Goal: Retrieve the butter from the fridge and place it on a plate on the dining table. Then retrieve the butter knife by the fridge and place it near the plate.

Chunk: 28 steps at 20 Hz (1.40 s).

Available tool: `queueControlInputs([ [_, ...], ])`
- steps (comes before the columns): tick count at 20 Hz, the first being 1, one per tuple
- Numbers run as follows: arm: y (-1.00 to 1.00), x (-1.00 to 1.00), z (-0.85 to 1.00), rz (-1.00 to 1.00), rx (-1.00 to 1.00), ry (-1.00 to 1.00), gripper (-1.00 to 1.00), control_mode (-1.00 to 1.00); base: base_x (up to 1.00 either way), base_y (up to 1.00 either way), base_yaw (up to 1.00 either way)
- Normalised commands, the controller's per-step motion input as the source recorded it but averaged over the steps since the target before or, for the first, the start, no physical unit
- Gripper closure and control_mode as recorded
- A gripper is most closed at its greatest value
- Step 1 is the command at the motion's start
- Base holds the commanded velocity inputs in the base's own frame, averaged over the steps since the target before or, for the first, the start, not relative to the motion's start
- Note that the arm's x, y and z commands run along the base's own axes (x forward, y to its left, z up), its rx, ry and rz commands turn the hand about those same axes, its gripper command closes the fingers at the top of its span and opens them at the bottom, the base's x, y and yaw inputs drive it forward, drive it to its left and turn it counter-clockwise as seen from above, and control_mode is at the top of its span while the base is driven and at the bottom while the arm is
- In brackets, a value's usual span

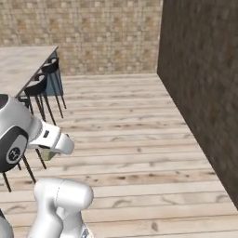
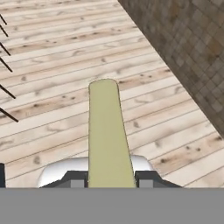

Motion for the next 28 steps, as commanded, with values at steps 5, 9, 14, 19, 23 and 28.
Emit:
queueControlInputs([
  [5,0.0,0.0,0.0,0.0,0.0,0.0,1.0,1.0,1.0,-0.23,0.05],
  [9,0.0,0.0,0.0,0.0,0.0,0.0,1.0,1.0,1.0,-0.1,0.16],
  [14,0.0,0.0,0.0,0.0,0.0,0.0,1.0,1.0,1.0,-0.02,0.21],
  [19,0.0,0.0,0.0,0.0,0.0,0.0,1.0,1.0,1.0,-0.1,0.23],
  [23,0.0,0.0,0.0,0.0,0.0,0.0,1.0,1.0,1.0,-0.43,0.19],
  [28,0.0,0.0,0.0,0.0,0.0,0.0,1.0,1.0,1.0,-0.5,0.11],
])
